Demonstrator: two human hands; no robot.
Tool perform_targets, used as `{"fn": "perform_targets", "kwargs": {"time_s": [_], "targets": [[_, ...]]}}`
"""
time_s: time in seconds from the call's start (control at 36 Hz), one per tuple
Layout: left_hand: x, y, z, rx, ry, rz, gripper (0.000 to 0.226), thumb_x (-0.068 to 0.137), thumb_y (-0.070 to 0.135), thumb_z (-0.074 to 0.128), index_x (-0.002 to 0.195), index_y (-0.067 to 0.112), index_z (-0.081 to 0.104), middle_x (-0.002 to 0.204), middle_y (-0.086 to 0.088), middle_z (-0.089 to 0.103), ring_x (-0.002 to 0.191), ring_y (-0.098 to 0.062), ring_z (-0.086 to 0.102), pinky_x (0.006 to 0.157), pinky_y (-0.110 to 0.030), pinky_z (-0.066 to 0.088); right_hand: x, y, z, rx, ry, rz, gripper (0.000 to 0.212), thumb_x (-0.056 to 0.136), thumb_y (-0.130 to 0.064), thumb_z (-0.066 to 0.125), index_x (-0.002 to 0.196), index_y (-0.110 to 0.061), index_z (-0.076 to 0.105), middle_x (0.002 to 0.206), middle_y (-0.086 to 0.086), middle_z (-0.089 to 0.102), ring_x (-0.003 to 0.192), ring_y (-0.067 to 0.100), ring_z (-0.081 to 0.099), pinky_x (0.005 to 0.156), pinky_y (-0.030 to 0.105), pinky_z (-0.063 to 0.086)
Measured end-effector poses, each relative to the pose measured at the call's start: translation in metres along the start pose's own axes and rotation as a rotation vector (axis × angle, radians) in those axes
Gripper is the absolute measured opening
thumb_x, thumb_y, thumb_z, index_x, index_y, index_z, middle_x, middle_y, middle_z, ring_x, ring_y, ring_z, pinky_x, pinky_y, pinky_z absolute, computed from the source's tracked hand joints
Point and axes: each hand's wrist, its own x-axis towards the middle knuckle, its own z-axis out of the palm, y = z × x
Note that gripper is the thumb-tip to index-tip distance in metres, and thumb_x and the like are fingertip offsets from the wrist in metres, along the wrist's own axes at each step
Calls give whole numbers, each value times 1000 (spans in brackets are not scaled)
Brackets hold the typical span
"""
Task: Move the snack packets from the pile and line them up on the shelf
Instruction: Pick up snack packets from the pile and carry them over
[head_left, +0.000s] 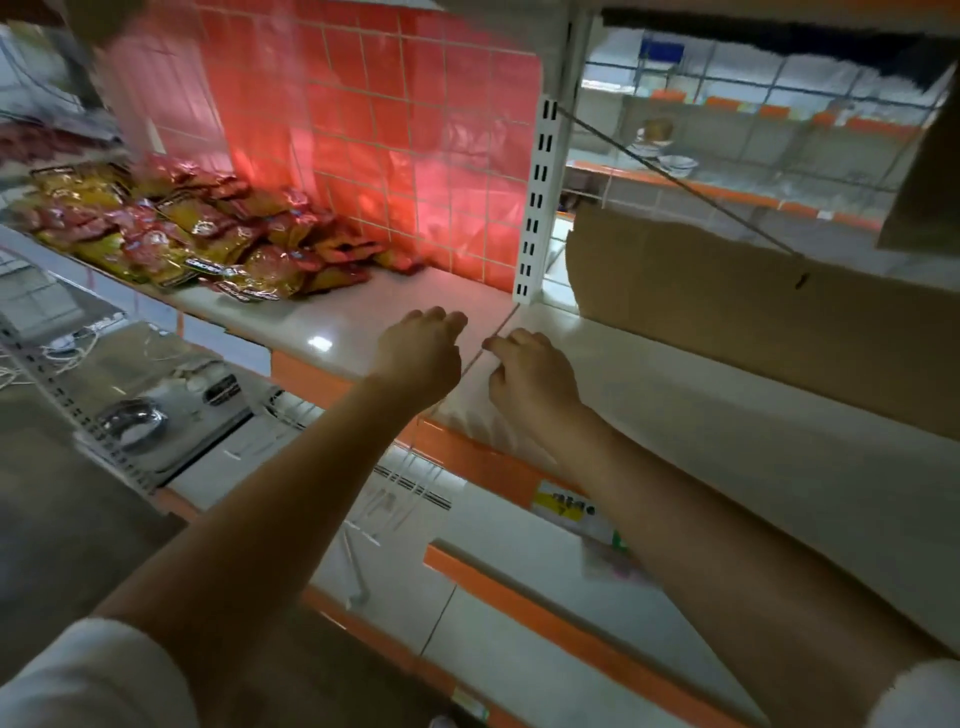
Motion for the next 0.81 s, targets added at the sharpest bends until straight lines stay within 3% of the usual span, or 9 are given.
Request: {"fn": "perform_targets", "kwargs": {"time_s": [0.25,0.31,0.42,0.56,0.64,0.69,0.81], "targets": [[41,-129,-16,-23,47,-107,43,90,15,50,132,19,51,130,-8,55,116,-30,51,93,-38,46,108,-54,32,-24,-93,-66,45,88,-11,44,133,-16,51,120,11,54,111,31,48,83,33,43],[46,-157,-17,-29,60,-116,42,89,14,50,130,24,54,126,-7,57,111,-31,54,89,-36,48,128,-70,42,-11,-101,-67,43,88,-11,45,131,-14,52,122,12,53,112,32,47,86,35,45],[60,-213,-18,-3,36,-142,40,89,12,50,129,15,52,120,-14,58,108,-36,54,85,-39,47,166,-106,63,48,-83,-44,41,89,-10,45,128,-16,54,132,8,51,121,29,45,91,33,42],[82,-285,-12,-73,12,-102,45,85,8,51,129,14,53,121,-13,58,109,-35,55,82,-37,49,213,-150,105,199,-40,34,30,80,-9,49,104,-12,67,111,10,63,107,31,54,78,35,47],[95,-324,-7,-107,-44,-108,47,87,7,51,134,13,49,121,-16,59,107,-34,56,80,-34,46,236,-174,125,290,7,162,17,84,-9,48,85,-5,64,94,16,65,93,35,57,63,30,34],[103,-344,-1,-171,-77,-119,43,88,8,53,131,11,51,120,-17,59,105,-33,57,80,-34,46,247,-189,136,347,17,279,17,89,-17,49,84,-5,61,91,18,63,89,34,57,62,30,31],[116,-363,15,-371,-191,-134,34,87,17,62,120,10,58,106,-11,63,97,-29,60,81,-35,50,266,-207,156,403,-48,447,43,90,-46,53,110,-9,56,107,13,60,100,31,57,74,34,44]]}}
